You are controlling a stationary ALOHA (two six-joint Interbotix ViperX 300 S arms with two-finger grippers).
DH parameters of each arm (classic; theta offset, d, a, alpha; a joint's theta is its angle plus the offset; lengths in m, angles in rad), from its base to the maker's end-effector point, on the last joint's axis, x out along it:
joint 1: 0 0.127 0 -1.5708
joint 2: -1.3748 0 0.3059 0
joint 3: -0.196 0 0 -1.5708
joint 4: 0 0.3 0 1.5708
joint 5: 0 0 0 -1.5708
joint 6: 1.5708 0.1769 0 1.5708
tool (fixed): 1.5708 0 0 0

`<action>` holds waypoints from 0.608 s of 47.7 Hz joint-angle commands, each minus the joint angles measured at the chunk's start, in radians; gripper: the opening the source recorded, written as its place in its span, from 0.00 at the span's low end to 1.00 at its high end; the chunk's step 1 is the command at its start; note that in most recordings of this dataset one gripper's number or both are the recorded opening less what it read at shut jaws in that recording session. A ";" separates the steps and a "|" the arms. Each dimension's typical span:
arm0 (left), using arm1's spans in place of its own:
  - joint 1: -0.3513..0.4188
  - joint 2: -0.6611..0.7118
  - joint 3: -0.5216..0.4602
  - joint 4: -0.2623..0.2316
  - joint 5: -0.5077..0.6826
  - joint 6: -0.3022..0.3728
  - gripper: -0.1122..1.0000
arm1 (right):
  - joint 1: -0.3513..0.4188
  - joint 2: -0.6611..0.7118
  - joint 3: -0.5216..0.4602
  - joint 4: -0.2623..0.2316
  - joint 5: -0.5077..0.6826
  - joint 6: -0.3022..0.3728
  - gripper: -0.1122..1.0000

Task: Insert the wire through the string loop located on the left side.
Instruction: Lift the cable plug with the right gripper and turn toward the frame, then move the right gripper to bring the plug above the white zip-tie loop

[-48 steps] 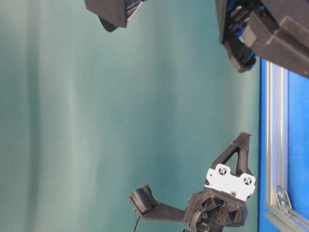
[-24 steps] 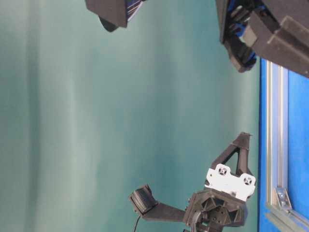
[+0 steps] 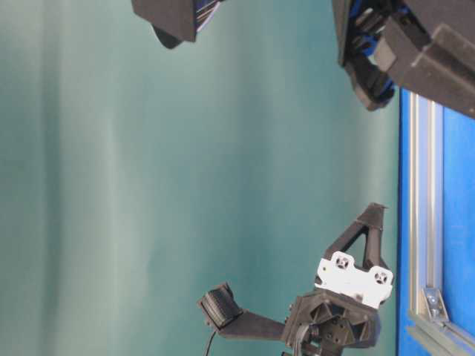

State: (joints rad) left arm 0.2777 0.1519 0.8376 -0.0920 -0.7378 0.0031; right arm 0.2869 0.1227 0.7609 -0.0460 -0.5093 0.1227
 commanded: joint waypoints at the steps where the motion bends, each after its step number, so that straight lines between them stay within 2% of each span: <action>1: 0.002 -0.032 -0.006 0.002 -0.006 -0.002 0.10 | 0.000 -0.031 -0.008 -0.002 -0.005 0.000 0.10; 11: 0.000 -0.032 -0.006 0.003 -0.005 -0.002 0.10 | -0.018 -0.031 -0.003 -0.002 0.006 -0.006 0.10; 29: 0.000 -0.032 -0.006 0.002 -0.005 -0.003 0.10 | -0.173 -0.031 0.020 -0.002 0.017 -0.037 0.10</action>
State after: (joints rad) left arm 0.2777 0.1519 0.8376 -0.0920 -0.7378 0.0015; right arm 0.1381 0.1227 0.7854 -0.0476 -0.4878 0.0890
